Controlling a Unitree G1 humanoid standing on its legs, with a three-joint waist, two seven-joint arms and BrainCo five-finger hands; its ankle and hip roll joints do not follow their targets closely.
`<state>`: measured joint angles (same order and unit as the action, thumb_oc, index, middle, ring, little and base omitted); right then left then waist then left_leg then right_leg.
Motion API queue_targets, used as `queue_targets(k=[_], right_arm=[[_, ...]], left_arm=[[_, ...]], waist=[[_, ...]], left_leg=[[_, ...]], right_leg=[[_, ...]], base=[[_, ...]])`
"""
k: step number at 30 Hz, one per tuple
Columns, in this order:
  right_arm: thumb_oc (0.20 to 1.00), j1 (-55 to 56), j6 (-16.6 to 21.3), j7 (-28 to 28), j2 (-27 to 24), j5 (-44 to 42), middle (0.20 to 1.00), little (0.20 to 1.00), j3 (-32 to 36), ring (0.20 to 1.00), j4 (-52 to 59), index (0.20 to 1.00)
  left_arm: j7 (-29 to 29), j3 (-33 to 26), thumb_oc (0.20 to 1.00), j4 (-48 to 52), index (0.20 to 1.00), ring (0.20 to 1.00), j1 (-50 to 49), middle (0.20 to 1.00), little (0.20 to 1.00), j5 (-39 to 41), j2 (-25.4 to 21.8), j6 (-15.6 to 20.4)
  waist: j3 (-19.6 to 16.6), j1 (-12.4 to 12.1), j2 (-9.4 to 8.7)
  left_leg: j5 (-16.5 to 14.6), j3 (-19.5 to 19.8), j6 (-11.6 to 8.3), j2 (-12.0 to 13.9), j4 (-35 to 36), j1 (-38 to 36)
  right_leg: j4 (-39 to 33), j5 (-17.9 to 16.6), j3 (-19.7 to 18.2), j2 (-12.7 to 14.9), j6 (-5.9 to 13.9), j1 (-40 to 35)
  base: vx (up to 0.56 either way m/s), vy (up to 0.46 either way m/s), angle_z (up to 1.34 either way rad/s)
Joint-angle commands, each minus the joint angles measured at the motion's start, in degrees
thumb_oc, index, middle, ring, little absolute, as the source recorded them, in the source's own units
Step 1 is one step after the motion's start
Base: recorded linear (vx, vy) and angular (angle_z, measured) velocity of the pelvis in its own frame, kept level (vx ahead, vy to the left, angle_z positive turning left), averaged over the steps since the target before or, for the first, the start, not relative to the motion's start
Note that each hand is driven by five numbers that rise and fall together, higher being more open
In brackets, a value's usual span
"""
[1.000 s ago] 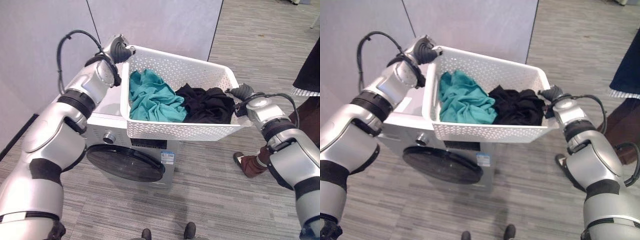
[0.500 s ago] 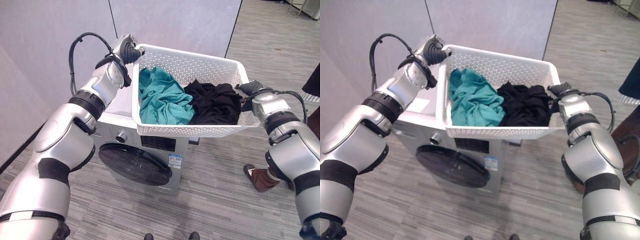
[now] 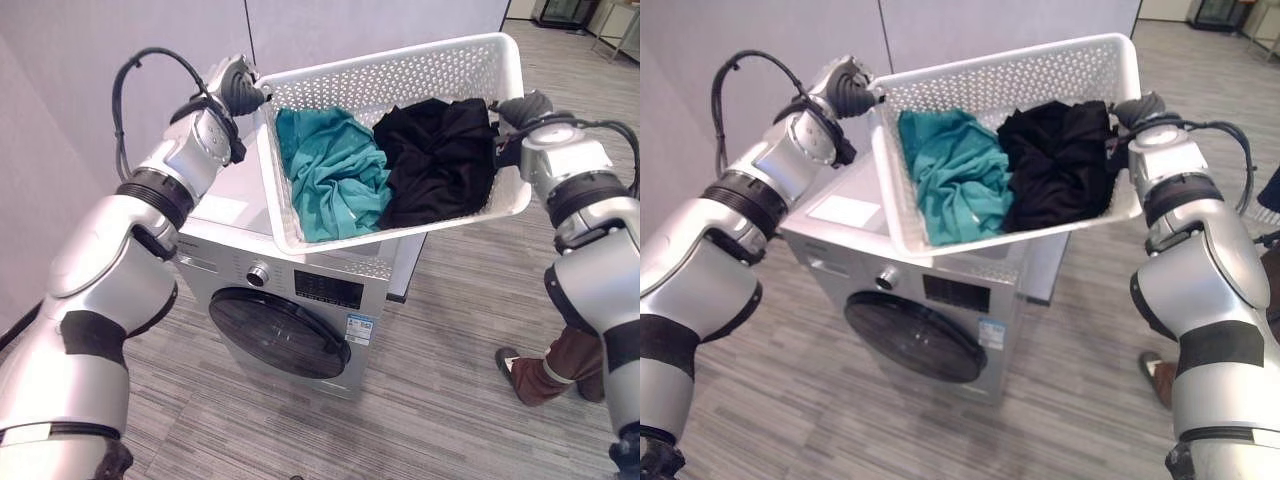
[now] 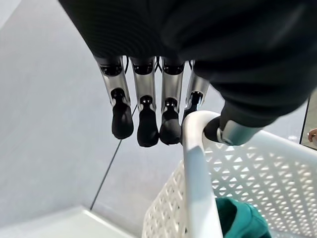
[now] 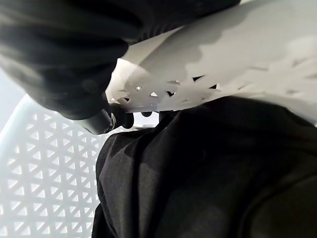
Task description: Grab the laundry basket,head to the washer,open it,put in the laundry and shut it.
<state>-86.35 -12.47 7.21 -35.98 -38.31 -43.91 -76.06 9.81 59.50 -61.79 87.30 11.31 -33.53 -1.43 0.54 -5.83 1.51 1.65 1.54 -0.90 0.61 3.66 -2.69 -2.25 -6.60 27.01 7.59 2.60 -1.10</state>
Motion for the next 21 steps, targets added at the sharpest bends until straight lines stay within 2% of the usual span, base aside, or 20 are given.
queue_targets(k=[1,3,6,8,9,10,11,15,16,17,18,19,20,21], right_arm=[[0.200,-15.1,6.5,-1.7,3.4,-0.6,0.200,0.200,-2.3,0.200,0.2,0.200],[0.200,-13.7,6.7,-1.5,3.3,-0.4,0.200,0.200,-2.2,0.200,0.5,0.200],[0.200,-10.5,7.2,-1.0,1.7,0.0,0.200,0.200,-1.1,0.200,2.6,0.200],[0.200,-8.7,7.2,-1.1,0.2,0.8,0.200,0.200,-1.3,0.200,3.4,0.200],[0.200,-7.9,7.2,-1.1,0.1,0.4,0.200,0.200,-0.9,0.200,3.7,0.200],[0.200,-7.9,7.2,-1.1,0.1,0.4,0.200,0.200,-0.8,0.200,3.7,0.200],[0.200,-6.7,7.5,-0.9,-0.3,-0.3,0.200,0.200,-0.8,0.200,4.4,0.200],[0.200,-6.7,7.5,-0.9,-0.3,-0.2,0.200,0.200,-0.8,0.200,4.4,0.200],[0.200,-2.9,8.4,0.0,-3.3,-1.0,0.200,0.200,0.8,0.200,8.4,0.200],[0.200,-2.8,8.4,0.5,-3.6,-1.2,0.200,0.200,0.9,0.200,8.9,0.200],[0.200,-1.8,8.4,1.1,-3.3,-0.7,0.200,0.200,0.9,0.200,10.6,0.200],[0.200,-1.0,8.4,1.2,-3.4,-0.3,0.200,0.200,1.0,0.200,11.2,0.200],[0.200,-0.1,8.8,1.5,-3.7,0.3,0.200,0.200,1.3,0.200,11.6,0.200],[0.200,0.1,8.8,1.7,-3.9,0.5,0.200,0.200,1.4,0.200,11.7,0.200]], left_arm=[[0.5,5.0,0.200,-1.1,0.200,0.200,14.9,0.200,0.200,2.9,6.8,6.6],[-0.5,5.2,0.200,-1.4,0.200,0.200,14.1,0.200,0.200,2.2,6.3,6.2],[-0.7,4.5,0.200,-0.4,0.200,0.200,12.6,0.200,0.200,1.8,3.8,6.6],[-0.6,4.7,0.200,0.7,0.200,0.200,12.3,0.200,0.200,2.0,2.3,7.1],[-1.1,4.9,0.200,0.8,0.200,0.200,12.2,0.200,0.200,2.8,1.7,7.4],[-1.1,4.9,0.200,0.8,0.200,0.200,12.2,0.200,0.200,2.8,1.7,7.4],[-0.8,4.8,0.200,1.4,0.200,0.200,11.8,0.200,0.200,3.1,1.5,7.4],[-0.8,4.8,0.200,1.4,0.200,0.200,11.8,0.200,0.200,3.1,1.5,7.4],[-2.4,4.4,0.200,6.2,0.200,0.200,11.5,0.200,0.200,5.1,-0.5,7.3],[-2.2,4.5,0.200,7.2,0.200,0.200,11.5,0.200,0.200,5.5,-0.1,7.2],[-1.4,4.2,0.200,9.4,0.200,0.200,11.1,0.200,0.200,5.4,0.3,6.8],[-1.2,4.2,0.200,10.2,0.200,0.200,10.9,0.200,0.200,5.4,0.2,6.8],[-1.0,3.9,0.200,10.9,0.200,0.200,10.4,0.200,0.200,5.6,0.3,6.9],[-0.9,4.0,0.200,11.0,0.200,0.200,10.3,0.200,0.200,6.0,0.2,7.0]], waist=[[-0.3,-1.2,-2.52],[0.1,-1.4,-2.45],[1.5,-1.1,-2.60],[1.7,-0.5,-3.14],[1.6,0.1,-3.43],[1.5,0.2,-3.57],[1.2,0.9,-3.87],[1.2,1.0,-3.90],[4.2,1.2,-5.77],[4.7,1.2,-6.25],[5.1,0.4,-6.58],[5.5,-0.1,-6.47],[6.1,-0.6,-6.63],[6.6,-1.0,-6.75]], left_leg=[[-2.8,-0.3,1.17,1.7,0.2,-3.4],[-3.8,-0.8,1.12,2.1,-0.3,-4.2],[-4.6,-0.5,0.23,3.0,-0.8,-5.7],[-6.1,-0.3,-0.56,3.5,-1.6,-6.7],[-6.1,0.0,-0.88,4.0,-2.7,-6.8],[-5.9,0.1,-0.86,3.8,-2.8,-6.6],[-6.4,-0.2,-1.55,4.9,-4.6,-6.8],[-6.3,-0.2,-1.54,4.9,-4.6,-6.6],[-0.5,-0.7,-2.32,8.9,-28.0,5.2],[-0.5,-1.7,-2.07,10.1,-26.2,7.2],[-1.7,-2.8,-3.08,12.2,-16.7,6.9],[1.1,-2.8,-3.47,12.7,-12.3,8.2],[3.0,-3.1,-4.34,12.5,-7.0,10.1],[4.0,-3.3,-4.64,12.3,-5.1,11.6]], right_leg=[[17.2,7.6,-8.2,5.5,8.34,-1.5],[12.5,8.9,-8.0,3.9,6.93,0.1],[4.6,5.2,-7.6,2.9,7.84,3.8],[3.2,4.9,-9.3,1.8,7.76,3.2],[3.9,5.4,-9.9,1.0,6.95,2.8],[3.8,5.3,-9.8,1.2,6.95,3.0],[4.3,5.9,-9.4,0.6,6.30,2.3],[4.3,5.9,-9.3,0.6,6.30,2.4],[1.1,7.9,-6.9,-3.7,1.56,-4.0],[0.0,8.6,-6.2,-3.9,1.53,-4.8],[-0.9,10.5,-6.1,-4.4,2.20,-6.7],[-0.7,10.9,-5.8,-4.3,2.07,-7.0],[0.1,12.4,-5.2,-4.0,1.68,-7.7],[0.5,12.7,-4.8,-3.8,1.49,-8.0]], base=[[0.01,-0.035,0.00],[0.07,-0.140,-0.10],[0.12,-0.189,-0.21],[0.20,-0.185,0.01],[0.13,-0.110,0.17],[0.16,-0.162,0.50],[0.09,-0.095,0.82],[0.06,-0.139,0.48],[0.16,-0.505,-0.03],[0.34,-0.518,0.44],[0.23,-0.013,0.72],[0.29,0.032,0.69],[0.13,0.064,0.38],[0.14,0.049,0.31]])
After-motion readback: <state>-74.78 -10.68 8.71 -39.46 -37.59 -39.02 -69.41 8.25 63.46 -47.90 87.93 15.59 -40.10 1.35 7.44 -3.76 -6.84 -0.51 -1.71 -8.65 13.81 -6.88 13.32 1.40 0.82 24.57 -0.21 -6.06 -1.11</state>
